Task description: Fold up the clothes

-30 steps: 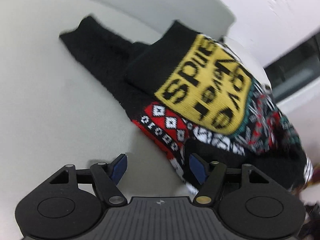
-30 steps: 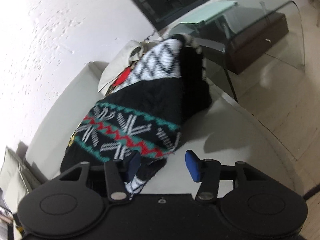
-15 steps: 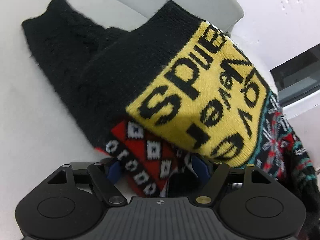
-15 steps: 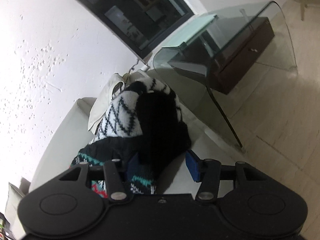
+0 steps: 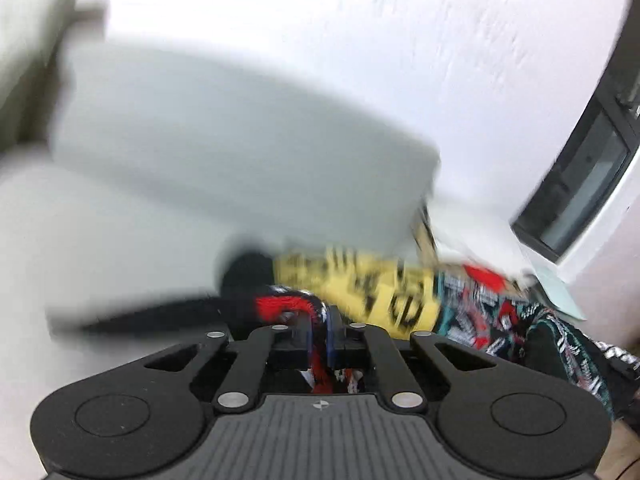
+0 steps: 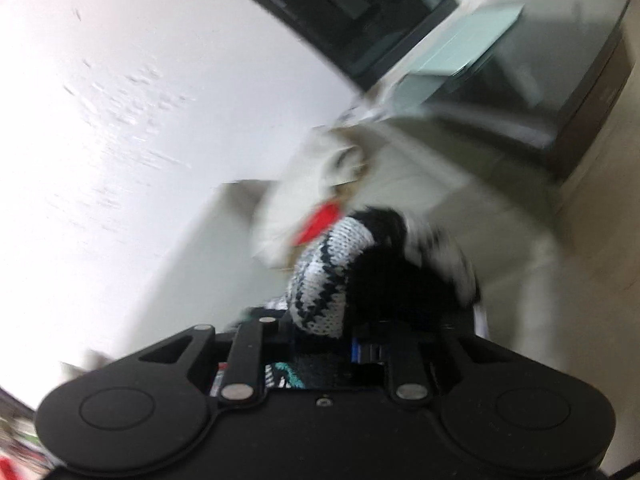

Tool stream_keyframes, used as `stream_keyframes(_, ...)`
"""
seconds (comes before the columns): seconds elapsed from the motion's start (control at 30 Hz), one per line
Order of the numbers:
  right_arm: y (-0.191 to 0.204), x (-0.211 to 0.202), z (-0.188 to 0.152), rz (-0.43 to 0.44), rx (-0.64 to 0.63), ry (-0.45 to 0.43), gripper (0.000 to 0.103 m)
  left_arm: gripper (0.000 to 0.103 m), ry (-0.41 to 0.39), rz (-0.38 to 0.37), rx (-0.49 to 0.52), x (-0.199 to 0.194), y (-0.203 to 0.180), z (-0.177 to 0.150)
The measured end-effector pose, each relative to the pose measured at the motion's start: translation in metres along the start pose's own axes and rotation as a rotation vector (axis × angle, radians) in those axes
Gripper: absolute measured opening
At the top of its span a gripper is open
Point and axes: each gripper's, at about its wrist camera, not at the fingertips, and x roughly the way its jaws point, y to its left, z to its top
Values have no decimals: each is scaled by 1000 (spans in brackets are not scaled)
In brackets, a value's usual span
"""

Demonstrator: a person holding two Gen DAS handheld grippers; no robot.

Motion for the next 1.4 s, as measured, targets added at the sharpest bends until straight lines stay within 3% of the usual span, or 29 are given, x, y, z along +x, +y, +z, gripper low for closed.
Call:
stream_keyframes(0.07, 6, 7, -14, 39, 153, 71, 21, 0, -105, 88, 82, -45, 14, 20)
stream_keyframes(0.13, 9, 18, -36, -3, 199, 122, 23, 0, -152, 153, 119, -82, 33, 39)
stream_keyframes(0.2, 11, 30, -58, -53, 232, 170, 33, 0, -139, 190, 141, -104, 52, 43)
stream_keyframes(0.23, 12, 36, -69, -79, 248, 193, 46, 2, -109, 197, 145, -110, 62, 40)
stream_keyframes(0.33, 25, 30, -96, -179, 97, 211, 54, 37, -1, 221, 207, -123, 78, 6)
stream_keyframes(0.43, 39, 6, -121, -214, -66, 255, 65, 42, 102, 217, 271, -119, 82, -50)
stream_keyframes(0.53, 55, -10, -146, -234, -224, 301, 68, 48, 177, 179, 247, -117, 76, -100)
stream_keyframes(0.6, 69, -5, -163, -186, -299, 337, 75, 55, 203, 150, 197, -114, 75, -111)
stream_keyframes(0.67, 78, 10, -178, -93, -333, 375, 91, 64, 215, 139, 160, -113, 72, -120)
stream_keyframes(0.73, 86, 37, -196, -53, -349, 398, 95, 68, 213, 149, 149, -112, 70, -116)
stream_keyframes(0.8, 98, 69, -215, -74, -380, 398, 97, 74, 203, 149, 139, -115, 70, -112)
stream_keyframes(0.97, 103, 141, -233, -229, -372, 356, 100, 77, 188, 167, 129, -113, 76, -114)
stream_keyframes(1.0, 102, 152, -234, -275, -376, 342, 95, 77, 189, 171, 126, -113, 78, -115)
stream_keyframes(1.03, 101, 158, -233, -306, -388, 331, 64, 77, 193, 173, 123, -112, 80, -116)
stream_keyframes(1.07, 105, 157, -227, -302, -408, 333, 7, 77, 194, 170, 128, -111, 81, -117)
stream_keyframes(1.13, 116, 151, -213, -276, -452, 344, 10, 77, 195, 163, 147, -108, 82, -119)
stream_keyframes(1.2, 143, 129, -182, -213, -518, 272, 10, 77, 193, 150, 163, -102, 82, -118)
stream_keyframes(1.3, 188, 94, -106, -167, -570, 19, 10, 77, 192, 121, 160, -90, 80, -113)
stream_keyframes(1.37, 206, 80, -46, -196, -543, -158, 11, 77, 191, 107, 155, -80, 75, -109)
stream_keyframes(1.4, 205, 79, -16, -217, -490, -170, 12, 77, 193, 97, 153, -76, 72, -107)
